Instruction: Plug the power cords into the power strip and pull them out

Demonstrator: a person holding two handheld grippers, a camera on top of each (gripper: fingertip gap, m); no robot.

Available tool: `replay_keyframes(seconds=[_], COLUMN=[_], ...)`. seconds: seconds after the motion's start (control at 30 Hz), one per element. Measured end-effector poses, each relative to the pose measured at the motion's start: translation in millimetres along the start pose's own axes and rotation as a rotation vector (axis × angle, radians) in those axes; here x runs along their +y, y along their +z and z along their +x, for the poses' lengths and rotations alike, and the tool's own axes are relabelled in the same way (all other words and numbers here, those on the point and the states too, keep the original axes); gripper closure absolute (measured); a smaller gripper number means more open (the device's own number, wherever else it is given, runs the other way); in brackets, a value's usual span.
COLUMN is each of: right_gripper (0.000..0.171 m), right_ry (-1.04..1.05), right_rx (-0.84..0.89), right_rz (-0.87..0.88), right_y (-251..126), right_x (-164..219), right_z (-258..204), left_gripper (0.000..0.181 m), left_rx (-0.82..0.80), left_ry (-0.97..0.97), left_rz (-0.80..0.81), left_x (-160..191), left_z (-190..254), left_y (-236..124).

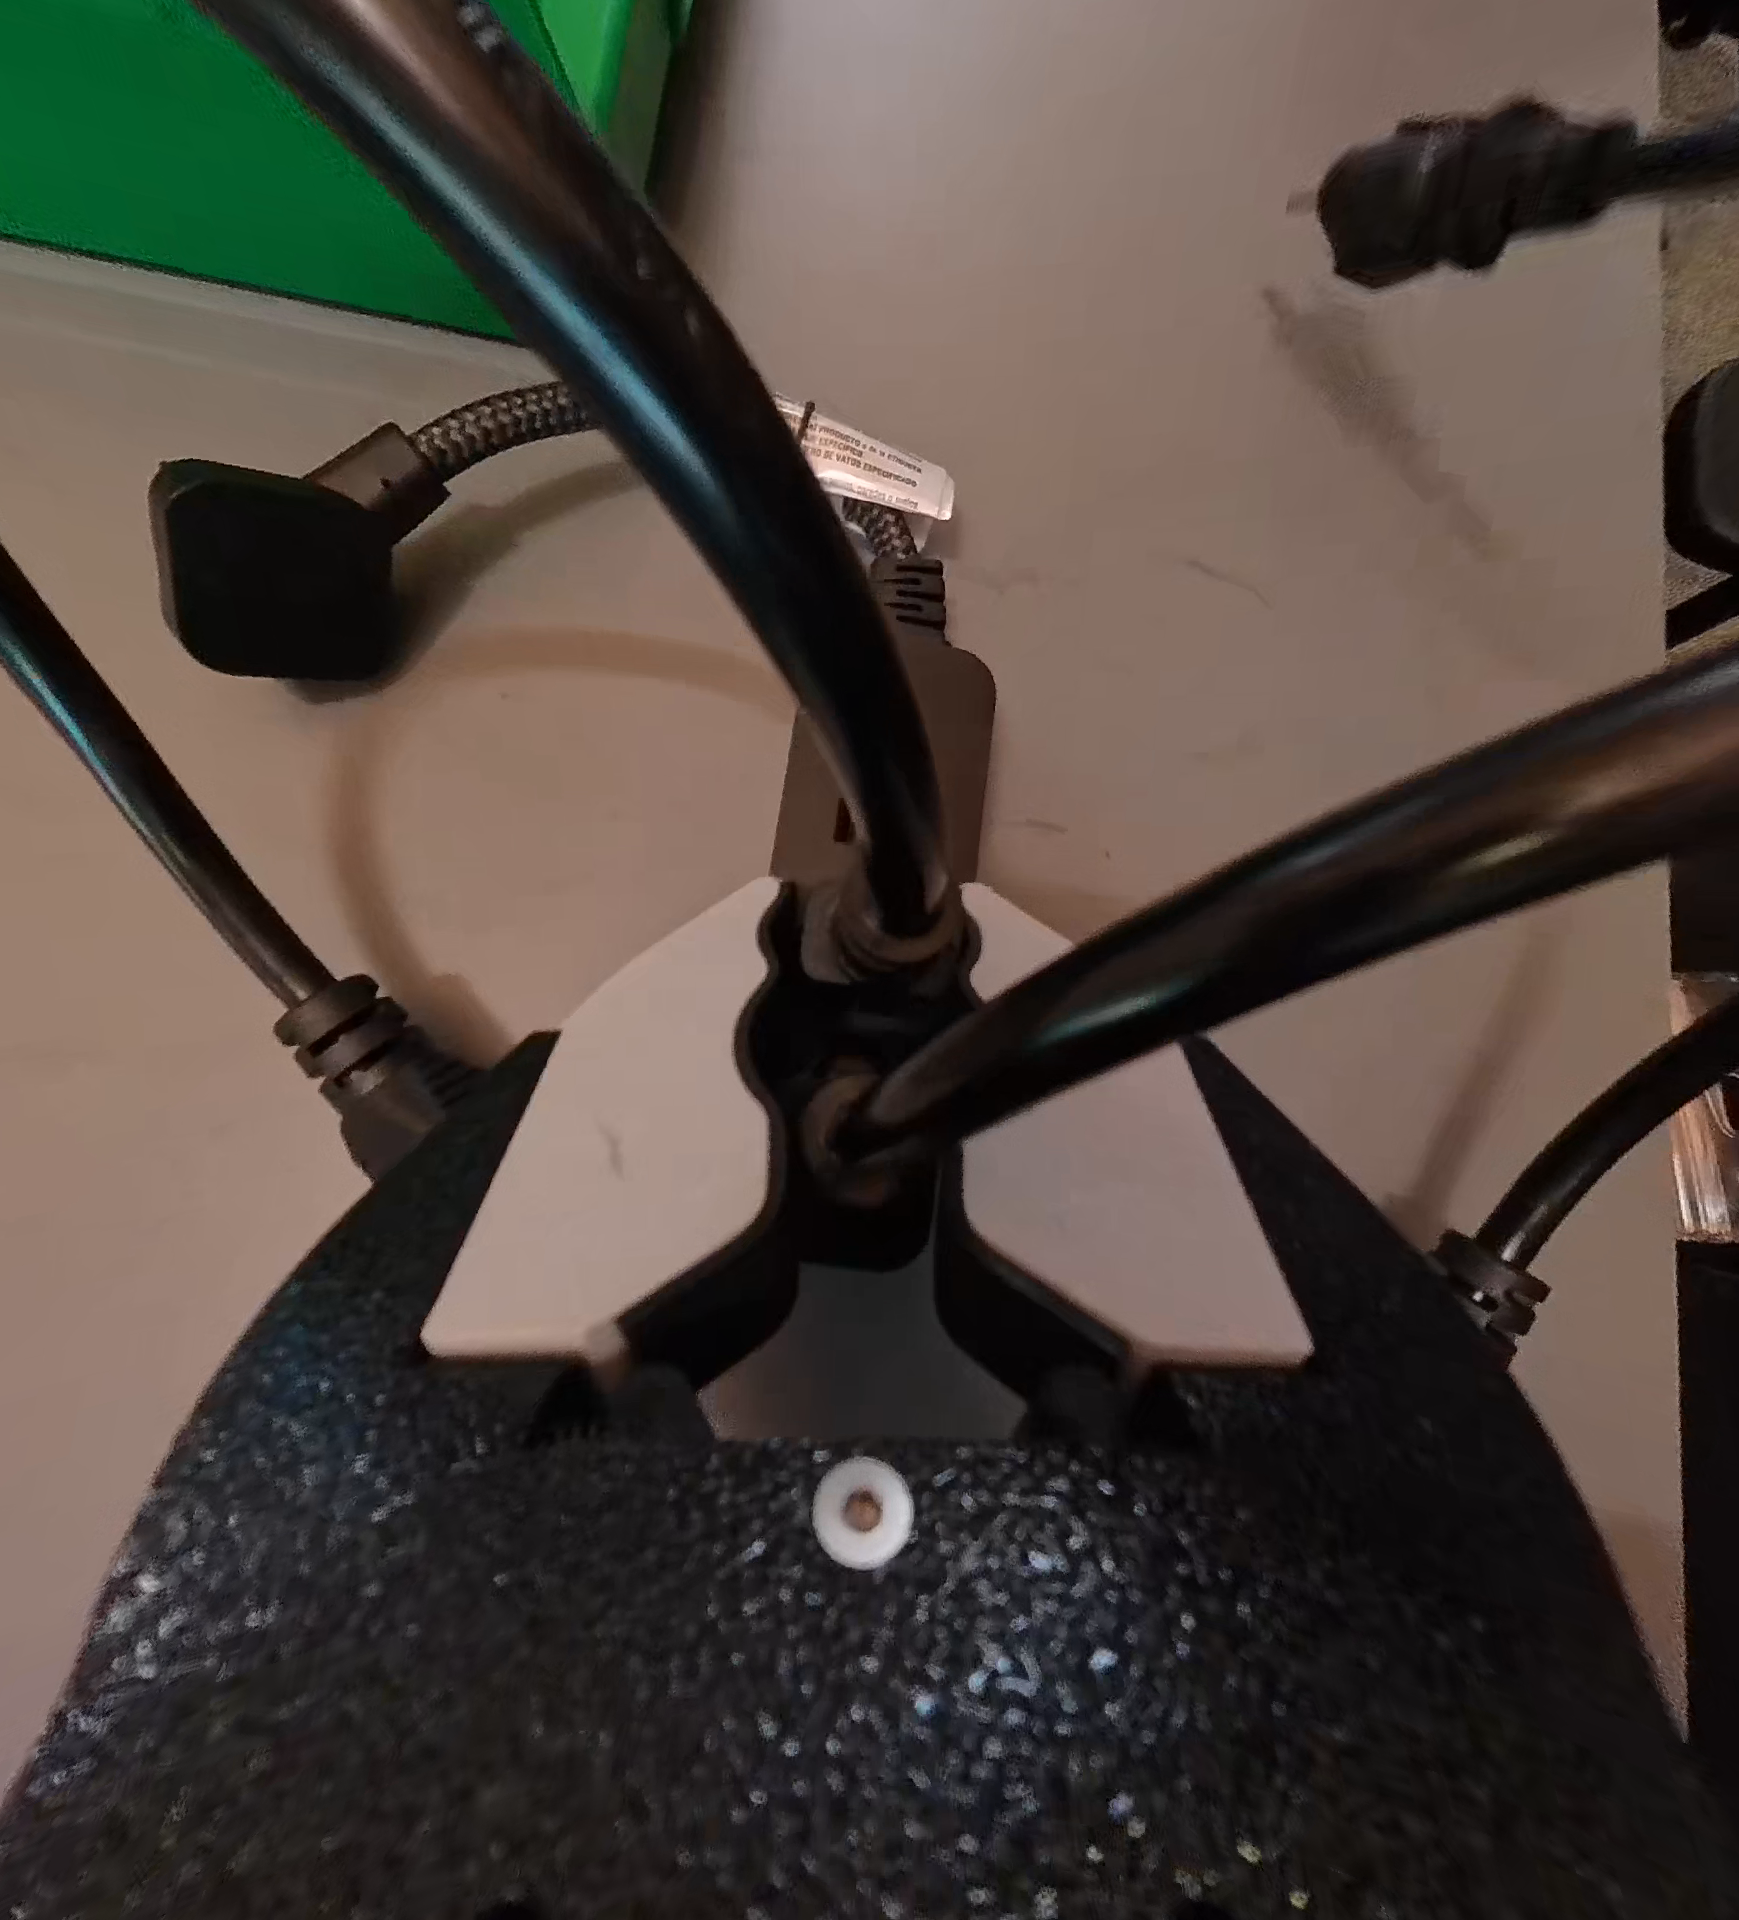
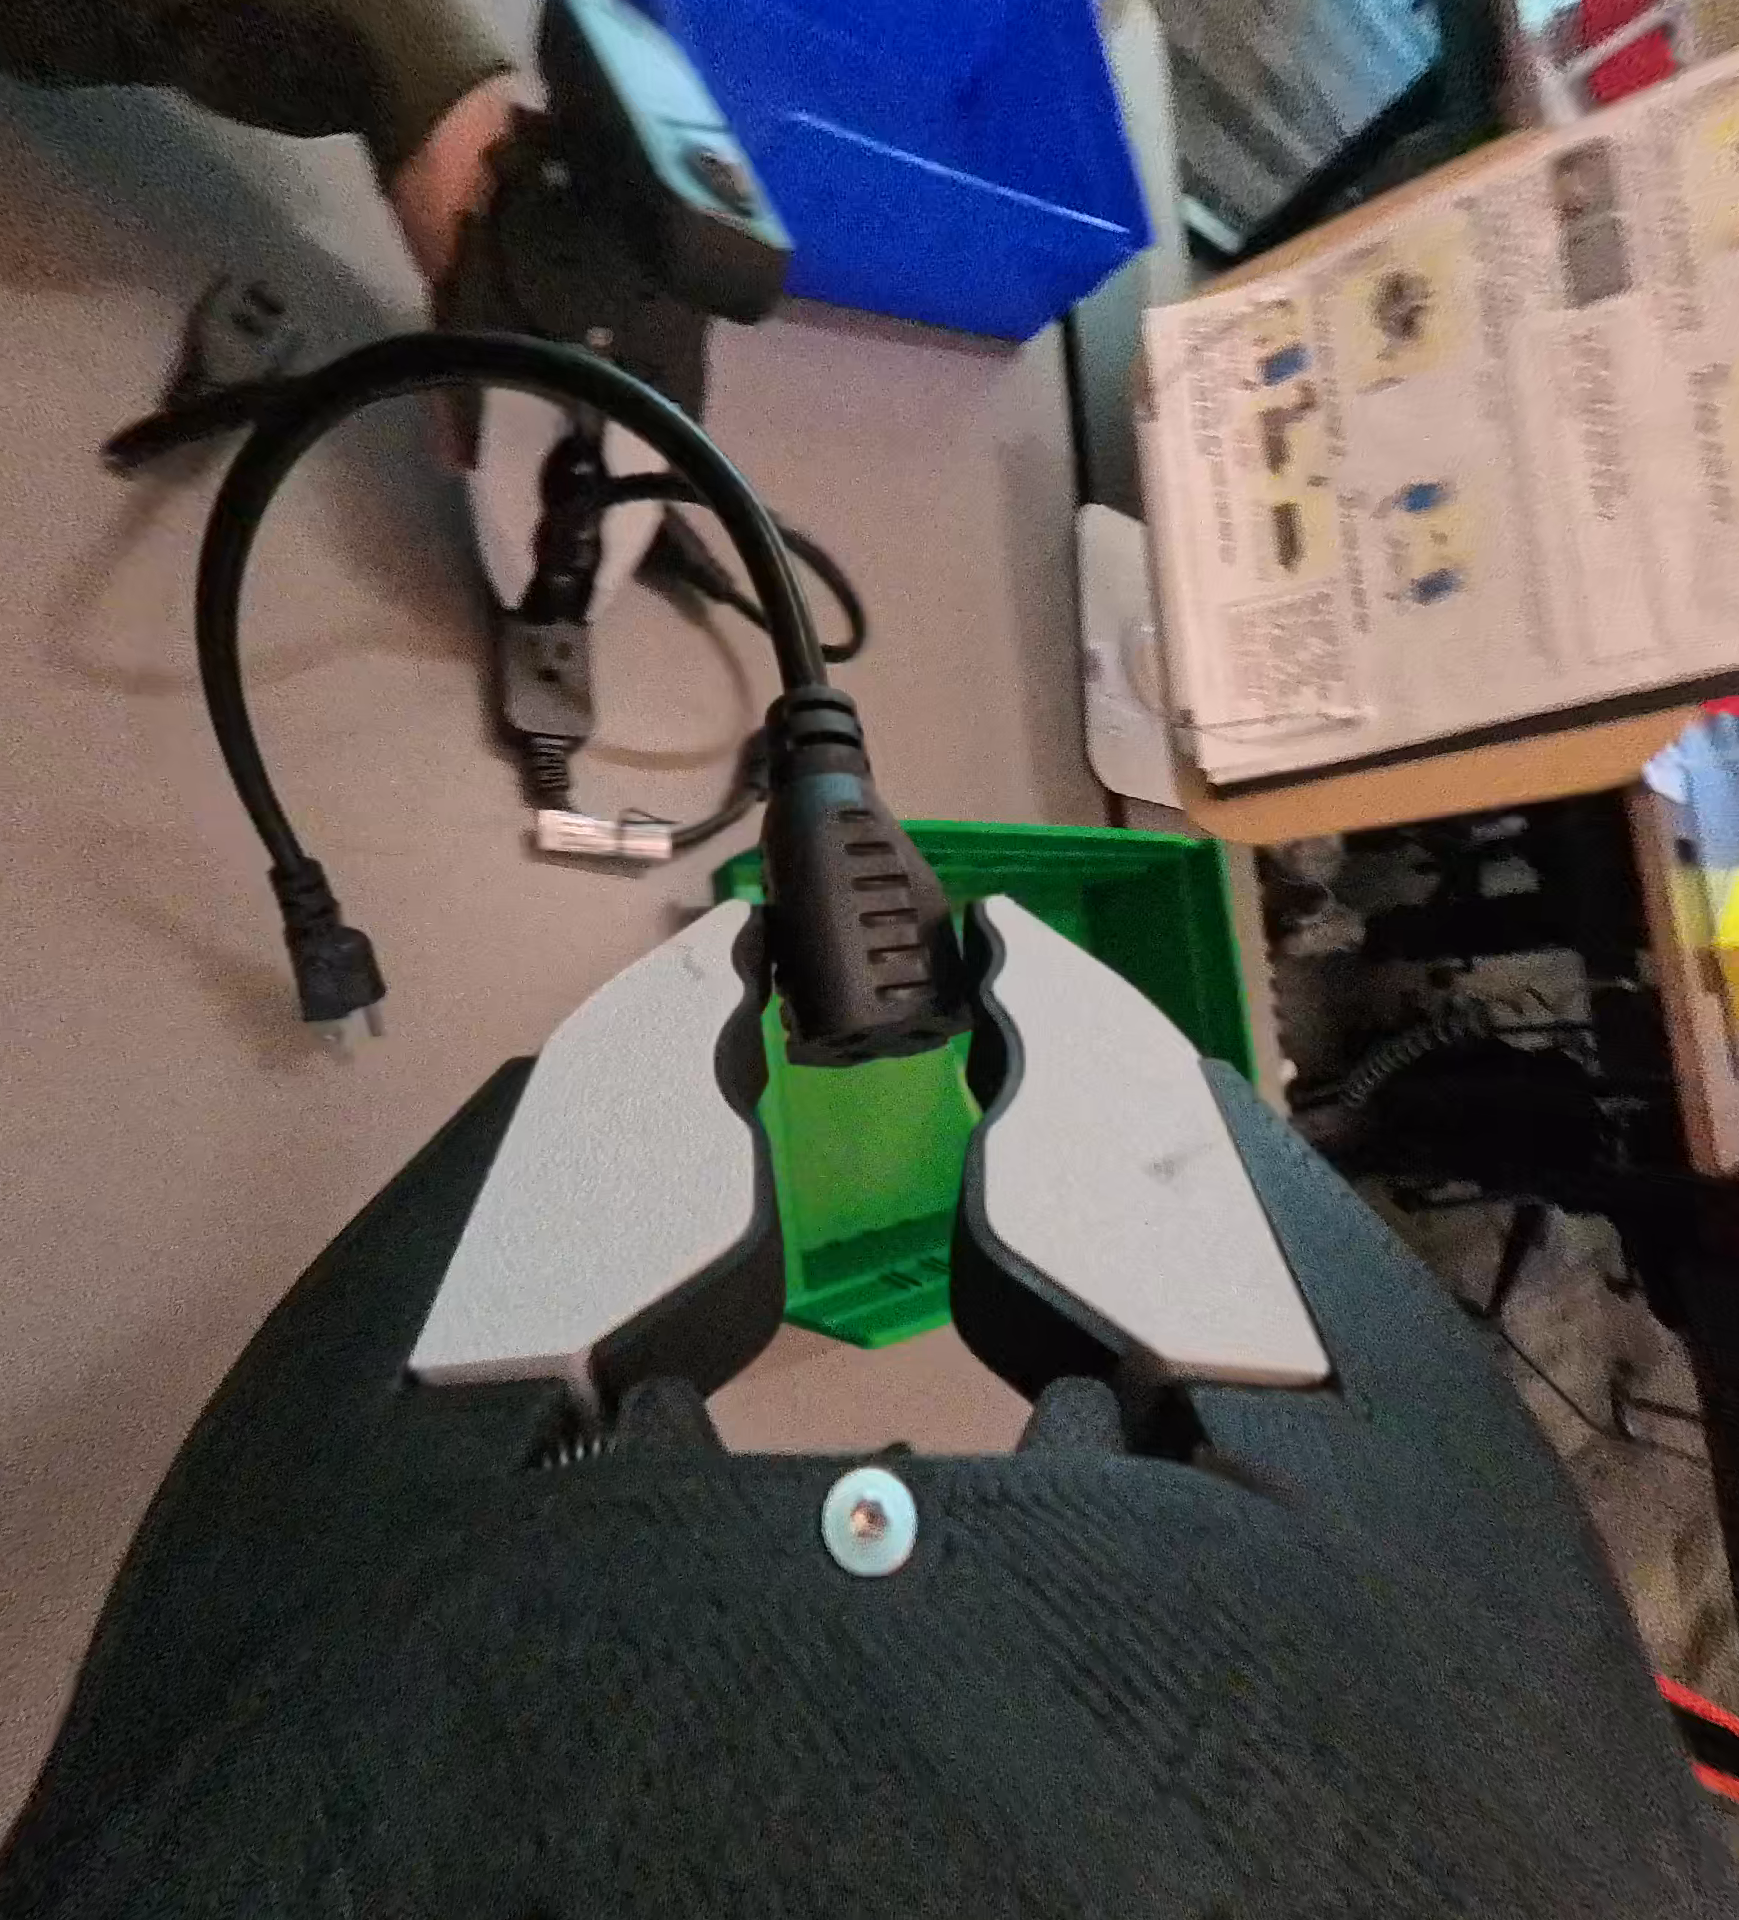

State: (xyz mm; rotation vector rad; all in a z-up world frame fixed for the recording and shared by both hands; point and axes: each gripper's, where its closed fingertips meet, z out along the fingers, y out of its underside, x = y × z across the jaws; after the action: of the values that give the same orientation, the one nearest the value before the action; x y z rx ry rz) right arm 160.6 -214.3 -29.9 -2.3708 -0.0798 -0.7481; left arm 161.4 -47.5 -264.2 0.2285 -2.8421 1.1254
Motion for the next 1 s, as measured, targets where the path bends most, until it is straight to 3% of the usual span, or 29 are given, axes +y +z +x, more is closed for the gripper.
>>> replay_keyframes(seconds=[0.2, 0.37, 0.5, 0.67, 0.77, 1.0], right_gripper=[0.135, 0.135, 0.136, 0.137, 0.125, 0.108], right_ry=[0.145, 0.34, 0.517, 0.631, 0.651, 0.671], right_rx=[0.231, 0.381, 0.32, 0.298, 0.194, 0.244], right_rz=[-0.069, -0.204, -0.286, -0.306, -0.325, -0.2], right_y=[-23, 3, 64, 123, 149, 145], right_x=[24, 76, 123, 156, 166, 151], right_z=[101, 149, 128, 100, 73, 61], left_gripper=[0.155, 0.155, 0.155, 0.155, 0.155, 0.155], left_rx=[0.015, 0.021, 0.032, 0.037, 0.038, 0.031], left_ry=[0.004, 0.009, 0.01, 0.019, 0.022, 0.027], left_rz=[0.003, 0.001, -0.002, -0.016, -0.026, -0.031], left_x=[-1, -1, -1, 0, 0, 0], left_z=[0, 0, 0, 0, 1, 1], left_y=[1, 1, 1, 1, 1, 1])
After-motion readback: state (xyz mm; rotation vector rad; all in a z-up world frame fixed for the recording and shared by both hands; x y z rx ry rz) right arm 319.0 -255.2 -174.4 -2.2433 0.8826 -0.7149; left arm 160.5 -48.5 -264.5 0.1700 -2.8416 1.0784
